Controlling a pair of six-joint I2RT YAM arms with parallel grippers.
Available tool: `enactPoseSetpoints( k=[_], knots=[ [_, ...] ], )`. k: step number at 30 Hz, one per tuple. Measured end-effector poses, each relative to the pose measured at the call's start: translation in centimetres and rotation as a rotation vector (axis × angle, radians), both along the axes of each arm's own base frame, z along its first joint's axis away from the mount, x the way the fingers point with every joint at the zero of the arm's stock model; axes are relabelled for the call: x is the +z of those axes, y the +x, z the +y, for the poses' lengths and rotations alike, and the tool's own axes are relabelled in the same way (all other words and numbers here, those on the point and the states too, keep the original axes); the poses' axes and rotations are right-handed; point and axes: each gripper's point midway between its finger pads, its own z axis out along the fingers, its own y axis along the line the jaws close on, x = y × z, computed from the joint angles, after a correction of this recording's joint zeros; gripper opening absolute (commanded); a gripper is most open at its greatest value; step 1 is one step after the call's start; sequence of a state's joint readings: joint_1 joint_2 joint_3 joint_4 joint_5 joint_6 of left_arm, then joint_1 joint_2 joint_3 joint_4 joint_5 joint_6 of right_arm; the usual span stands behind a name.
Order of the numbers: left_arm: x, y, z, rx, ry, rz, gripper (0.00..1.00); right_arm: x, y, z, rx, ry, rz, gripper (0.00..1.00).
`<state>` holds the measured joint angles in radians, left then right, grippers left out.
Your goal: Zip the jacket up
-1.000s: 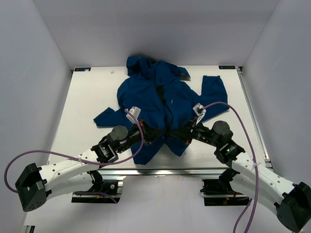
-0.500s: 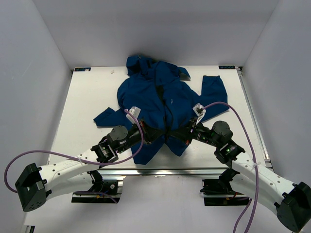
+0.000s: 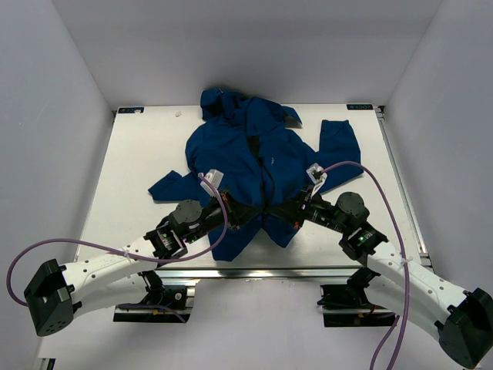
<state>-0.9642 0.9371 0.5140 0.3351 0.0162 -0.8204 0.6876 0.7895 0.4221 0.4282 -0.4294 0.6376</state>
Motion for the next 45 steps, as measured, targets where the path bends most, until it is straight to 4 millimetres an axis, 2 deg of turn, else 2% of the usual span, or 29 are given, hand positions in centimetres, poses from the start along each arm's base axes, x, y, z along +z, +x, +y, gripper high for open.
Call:
enactPoseSetpoints(
  k=[24, 38, 45],
  knots=[
    [-0.4, -0.2, 0.0, -0.015, 0.016, 0.000, 0.00, 1.2, 0.3, -0.2, -0.029, 0.040, -0.015, 0.00],
    [-0.4, -0.5, -0.2, -0.040, 0.028, -0.031, 0.00, 0.8, 0.9, -0.3, -0.080, 0.051, 0.043, 0.00],
    [-1.4, -0.4, -0.4, -0.053, 0.075, -0.039, 0.00, -0.3, 1.1, -0.5, -0.108, 0.023, 0.102, 0.00]
  ],
)
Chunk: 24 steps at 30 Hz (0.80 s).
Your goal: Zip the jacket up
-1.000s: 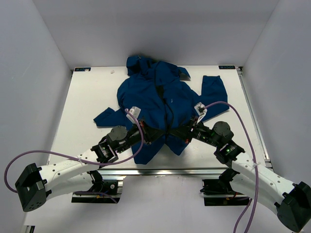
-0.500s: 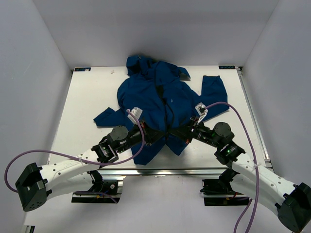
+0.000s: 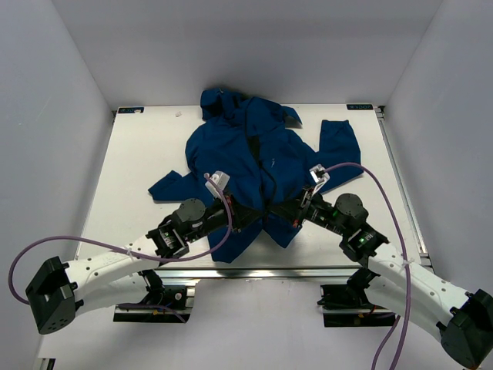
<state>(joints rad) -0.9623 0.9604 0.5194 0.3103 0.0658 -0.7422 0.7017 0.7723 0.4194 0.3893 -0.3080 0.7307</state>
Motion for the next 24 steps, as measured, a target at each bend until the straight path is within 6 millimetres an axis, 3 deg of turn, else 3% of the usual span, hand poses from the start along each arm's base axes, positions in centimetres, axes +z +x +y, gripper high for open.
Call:
enactPoseSetpoints(
  k=[24],
  knots=[
    [-3.2, -1.4, -0.8, -0.110, 0.145, 0.008, 0.00, -2.9, -0.5, -0.7, -0.022, -0.194, 0.189, 0.00]
  ],
)
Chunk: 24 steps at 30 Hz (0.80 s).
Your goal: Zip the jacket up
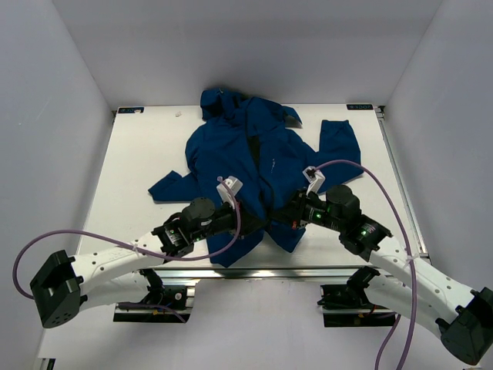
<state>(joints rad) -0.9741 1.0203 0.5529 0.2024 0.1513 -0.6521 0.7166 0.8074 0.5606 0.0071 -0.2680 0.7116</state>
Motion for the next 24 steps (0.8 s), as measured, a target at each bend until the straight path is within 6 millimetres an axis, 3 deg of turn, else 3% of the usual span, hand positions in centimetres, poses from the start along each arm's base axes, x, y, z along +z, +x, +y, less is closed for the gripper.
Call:
enactPoseSetpoints(
  k=[10, 18, 21, 24],
  knots=[
    [-2.2, -0.7, -0.5, -0.038, 0.067, 0.015, 0.00, -2.8, -0.1, 0.0, 0.011, -0.086, 0.086, 0.00],
    [-5.7, -0.7, -1.4, -0.065, 0.135, 0.070, 0.00, -5.5, -0.1, -0.4, 0.000, -0.167, 0.164, 0.00],
    [-6.2, -0.9, -1.9, -0.087, 0.144, 0.088, 0.00, -6.0, -0.3, -0.6, 0.004, -0.185, 0.169, 0.00],
    [-6.1, -1.0, -2.0, -0.103, 0.143, 0.110, 0.00, -6.4, -0.4, -0.9, 0.010, -0.207, 0.168, 0.13]
  ],
)
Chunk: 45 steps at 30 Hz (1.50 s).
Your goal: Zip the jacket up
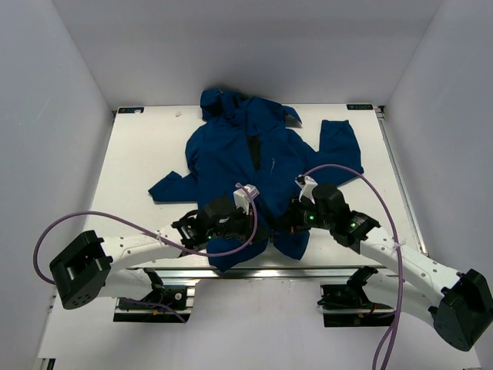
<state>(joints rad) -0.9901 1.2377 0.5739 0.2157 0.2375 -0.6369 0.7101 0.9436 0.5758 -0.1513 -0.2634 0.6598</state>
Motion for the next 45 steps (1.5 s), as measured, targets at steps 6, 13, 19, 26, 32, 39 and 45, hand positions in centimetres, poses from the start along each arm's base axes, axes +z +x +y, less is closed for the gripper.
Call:
enactPoseSetpoints(
  k=[6, 13, 19, 26, 32, 39, 45],
  knots=[
    [-0.1, -1.7, -0.1, -0.063, -0.001, 0.073, 0.00, -0.2, 0.3, -0.8, 0.010, -0.046, -0.034, 0.44],
    [-0.6, -3.4, 0.1, -0.119, 0.012, 0.147, 0.00, 2.5, 0.9, -1.6, 0.016, -0.073, -0.137, 0.89],
    [-0.4, -4.1, 0.1, -0.141, 0.024, 0.183, 0.00, 4.8, 0.9, -1.8, 0.051, -0.127, -0.242, 0.89],
    [-0.2, -4.2, 0.1, -0.139, 0.028, 0.202, 0.00, 7.3, -1.6, -1.4, 0.158, -0.239, -0.401, 0.89],
    [0.0, -4.2, 0.0, -0.135, 0.031, 0.213, 0.00, 8.9, -7.7, 1.5, 0.406, -0.372, -0.602, 0.89],
    [0.2, -4.3, 0.1, -0.136, 0.037, 0.224, 0.00, 4.7, -11.5, 1.5, 0.621, -0.748, -0.777, 0.89],
    [0.4, -4.7, 0.5, -0.140, 0.042, 0.241, 0.00, 2.5, -11.9, -0.4, 0.732, -0.932, -0.889, 0.85]
  ],
)
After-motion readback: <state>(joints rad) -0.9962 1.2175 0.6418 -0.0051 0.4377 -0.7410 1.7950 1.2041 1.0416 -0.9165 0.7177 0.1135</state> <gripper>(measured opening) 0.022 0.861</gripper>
